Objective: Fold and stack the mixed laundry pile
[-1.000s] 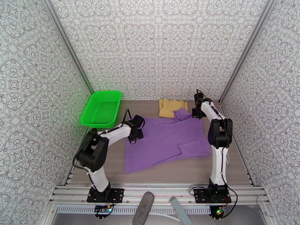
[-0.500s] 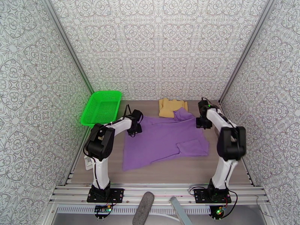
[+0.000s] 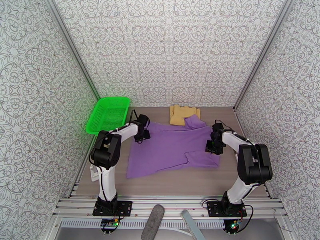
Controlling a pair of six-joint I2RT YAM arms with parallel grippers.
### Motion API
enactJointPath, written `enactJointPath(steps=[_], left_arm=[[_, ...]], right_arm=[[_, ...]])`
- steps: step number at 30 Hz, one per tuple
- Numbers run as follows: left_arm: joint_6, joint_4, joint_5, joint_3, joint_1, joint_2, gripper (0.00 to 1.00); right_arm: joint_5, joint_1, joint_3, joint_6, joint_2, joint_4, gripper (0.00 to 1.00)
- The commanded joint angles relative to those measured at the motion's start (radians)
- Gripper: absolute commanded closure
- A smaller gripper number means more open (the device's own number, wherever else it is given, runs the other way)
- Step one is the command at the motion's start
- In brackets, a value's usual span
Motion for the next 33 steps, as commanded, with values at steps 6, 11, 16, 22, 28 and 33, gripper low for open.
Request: enactJointPath(steps=[6,11,16,22,28,33], left_arm=[[0.003,-0.03,0.033,-0.025,-0.033,-0.143,0.38],[-0.003,-0.047,0.035,-0.049,-0.044,-0.204,0.38],[-0.01,-0.071,0.036,-0.1,-0.051,-0.279,0.37],[-0.032,-0.155,0.019,-0.224,-0.056,-0.429,0.37],[-0.098,-0.211,0.038,-0.414,-0.055,-0.612,0.36],[-0.161,-0.192,0.077,-0.547,-0.056,-0.695,0.36]], right_arm=[[-0.01,-0.006,0.028,0.011,0.045,0.048,0.7],[-0.016,-0.006,0.026,0.011,0.064,0.059,0.76],[-0.032,-0.006,0.017,0.015,0.049,0.061,0.97],[-0.028,-0.006,0.032,0.005,-0.101,-0.014,1.0],[-0.03,-0.004,-0.02,0.0,-0.296,-0.079,1.0],[-0.058,0.0,-0.115,0.007,-0.407,-0.084,1.0]])
